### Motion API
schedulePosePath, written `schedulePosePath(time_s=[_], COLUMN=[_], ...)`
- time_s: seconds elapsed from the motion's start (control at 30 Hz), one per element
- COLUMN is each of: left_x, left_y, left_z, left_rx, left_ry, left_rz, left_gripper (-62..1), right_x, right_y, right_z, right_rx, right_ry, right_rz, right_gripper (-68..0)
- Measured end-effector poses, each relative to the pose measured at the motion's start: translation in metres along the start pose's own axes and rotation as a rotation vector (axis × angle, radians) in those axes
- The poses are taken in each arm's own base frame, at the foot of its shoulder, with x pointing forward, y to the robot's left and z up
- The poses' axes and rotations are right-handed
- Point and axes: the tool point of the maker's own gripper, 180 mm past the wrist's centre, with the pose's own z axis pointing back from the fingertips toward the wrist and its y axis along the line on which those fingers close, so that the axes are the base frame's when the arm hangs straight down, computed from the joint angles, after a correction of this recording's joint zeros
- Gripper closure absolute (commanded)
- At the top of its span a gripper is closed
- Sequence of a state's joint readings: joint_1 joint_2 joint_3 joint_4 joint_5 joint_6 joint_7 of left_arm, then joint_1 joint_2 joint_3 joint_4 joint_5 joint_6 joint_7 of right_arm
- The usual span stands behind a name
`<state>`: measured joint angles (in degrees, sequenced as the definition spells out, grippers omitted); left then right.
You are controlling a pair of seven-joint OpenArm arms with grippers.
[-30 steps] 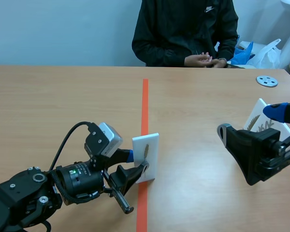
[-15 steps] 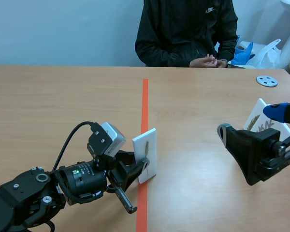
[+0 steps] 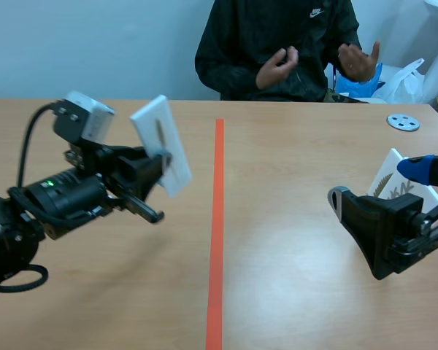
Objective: Sort the leaf by its shape. The table is split by an orange tape line. A compound leaf with several leaflets goes to the left side, a simple leaf with one blade goes to the right side. Return to the home posture when a red brick is placed on the table.
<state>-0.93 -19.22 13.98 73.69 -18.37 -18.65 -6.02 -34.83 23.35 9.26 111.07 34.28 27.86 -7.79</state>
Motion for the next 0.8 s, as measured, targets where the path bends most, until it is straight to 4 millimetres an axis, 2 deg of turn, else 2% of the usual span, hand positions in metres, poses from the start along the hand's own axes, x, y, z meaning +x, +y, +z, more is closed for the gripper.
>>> schedulePosePath(time_s=[0.1,0.17,0.37,0.47,0.67,0.8], left_x=[0.005,0.008,0.014,0.000,-0.041,-0.047], left_y=[0.047,0.070,0.114,0.130,0.169,0.190], left_z=[0.011,0.020,0.041,0.048,0.066,0.070], left_rx=[0.157,0.229,0.356,0.405,0.526,0.581], left_ry=[0.002,0.001,0.022,0.061,0.118,0.102], left_rz=[0.018,0.009,-0.064,-0.057,0.073,0.098], left_gripper=[-4.1,-4.0,-4.0,-4.0,-4.1,-4.0], right_x=[0.000,0.000,0.000,0.000,0.000,0.000], right_y=[0.000,0.000,0.000,0.000,0.000,0.000], right_z=[0.000,0.000,0.000,0.000,0.000,0.000], right_rx=[0.000,0.000,0.000,0.000,0.000,0.000], right_ry=[0.000,0.000,0.000,0.000,0.000,0.000], right_rz=[0.000,0.000,0.000,0.000,0.000,0.000], right_gripper=[-67.9,-67.9,-67.9,-67.9,-67.9,-67.9])
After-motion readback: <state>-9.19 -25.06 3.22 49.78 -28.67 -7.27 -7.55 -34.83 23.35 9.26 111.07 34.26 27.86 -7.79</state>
